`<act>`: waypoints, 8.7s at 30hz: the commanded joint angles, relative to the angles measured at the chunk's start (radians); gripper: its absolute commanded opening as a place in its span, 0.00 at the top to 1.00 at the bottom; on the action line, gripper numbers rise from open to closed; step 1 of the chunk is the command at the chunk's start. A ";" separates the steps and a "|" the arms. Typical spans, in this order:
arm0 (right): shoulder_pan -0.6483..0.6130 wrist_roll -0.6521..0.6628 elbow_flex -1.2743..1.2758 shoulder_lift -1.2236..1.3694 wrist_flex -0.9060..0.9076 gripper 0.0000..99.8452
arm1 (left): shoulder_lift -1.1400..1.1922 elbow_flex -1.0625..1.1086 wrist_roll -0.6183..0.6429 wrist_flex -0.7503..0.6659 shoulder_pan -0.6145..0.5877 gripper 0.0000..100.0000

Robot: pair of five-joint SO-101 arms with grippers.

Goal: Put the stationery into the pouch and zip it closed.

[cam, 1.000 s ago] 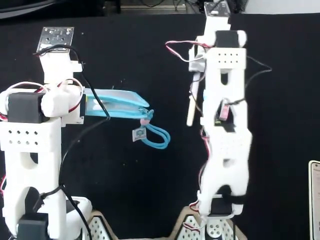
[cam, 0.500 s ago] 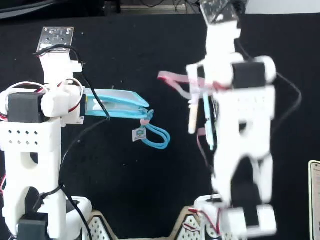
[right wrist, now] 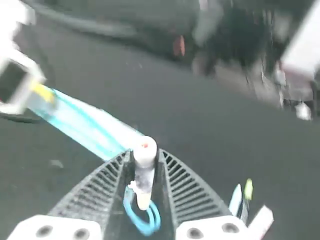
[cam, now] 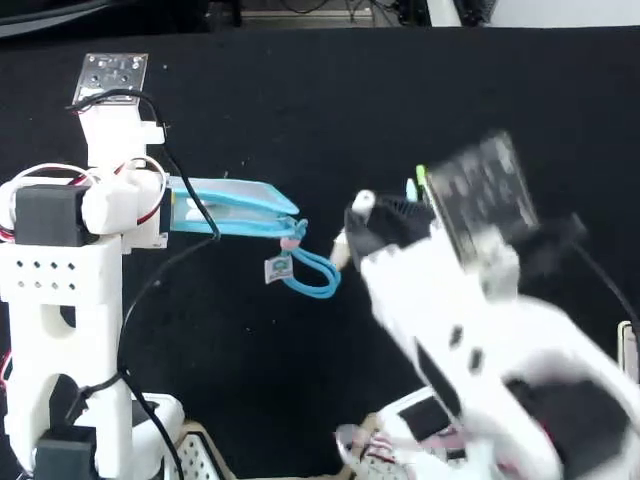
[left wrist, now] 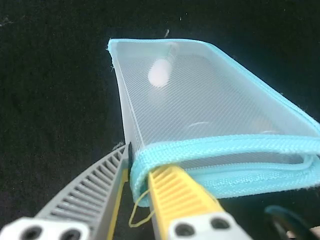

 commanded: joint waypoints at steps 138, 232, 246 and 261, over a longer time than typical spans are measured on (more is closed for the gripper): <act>0.341 0.196 0.561 -0.071 -0.439 0.89 | -0.012 -0.036 -0.006 -0.003 0.010 0.97; 0.643 0.184 -0.889 1.778 0.069 0.89 | -0.012 -0.035 -0.003 -0.002 0.010 0.97; 0.624 0.252 -0.881 1.834 0.028 0.89 | -0.012 -0.033 -0.003 -0.002 0.004 0.97; 0.647 0.339 -0.889 1.937 0.032 0.84 | -0.012 -0.033 -0.003 -0.002 0.004 0.97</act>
